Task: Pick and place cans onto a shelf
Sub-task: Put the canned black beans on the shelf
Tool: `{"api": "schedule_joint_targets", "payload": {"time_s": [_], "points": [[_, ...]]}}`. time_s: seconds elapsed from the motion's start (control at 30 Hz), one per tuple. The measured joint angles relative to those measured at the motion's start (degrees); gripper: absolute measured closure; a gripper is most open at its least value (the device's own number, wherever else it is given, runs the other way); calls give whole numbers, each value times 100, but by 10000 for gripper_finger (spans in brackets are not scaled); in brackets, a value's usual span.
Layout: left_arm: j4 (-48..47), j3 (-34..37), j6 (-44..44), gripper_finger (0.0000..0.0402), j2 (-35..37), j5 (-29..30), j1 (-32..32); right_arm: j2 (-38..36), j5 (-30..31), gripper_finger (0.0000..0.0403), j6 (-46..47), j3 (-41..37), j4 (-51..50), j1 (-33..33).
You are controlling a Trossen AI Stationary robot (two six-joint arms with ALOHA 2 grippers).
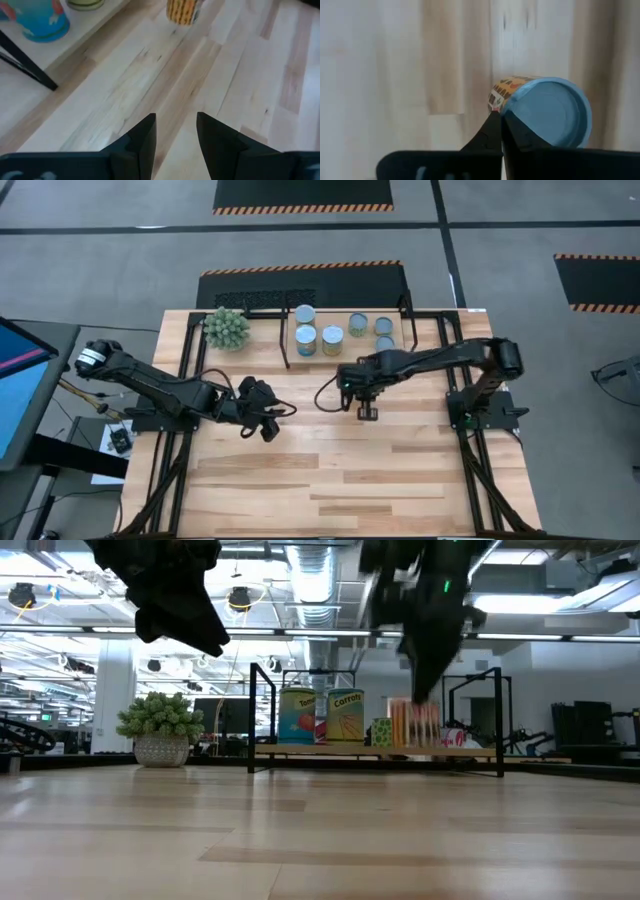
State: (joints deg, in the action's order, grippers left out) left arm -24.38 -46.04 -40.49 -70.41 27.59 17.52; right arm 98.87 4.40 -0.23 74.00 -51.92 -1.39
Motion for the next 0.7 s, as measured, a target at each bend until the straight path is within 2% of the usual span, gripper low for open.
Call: {"api": "schedule_joint_targets", "payload": {"time_s": [0.17,0.33,0.5,0.7], "points": [[53,0,20,274,0,116,0,-649,-12,398,-42,114,-371,-152],[227,-2,24,274,0,337,0,-1144,28,399,-183,136,-171,-775],[373,-2,22,274,0,383,0,-1102,-93,398,-439,136,294,-1461],[507,-2,-30,274,0,396,0,-567,-314,399,-829,133,287,-2022]]}}
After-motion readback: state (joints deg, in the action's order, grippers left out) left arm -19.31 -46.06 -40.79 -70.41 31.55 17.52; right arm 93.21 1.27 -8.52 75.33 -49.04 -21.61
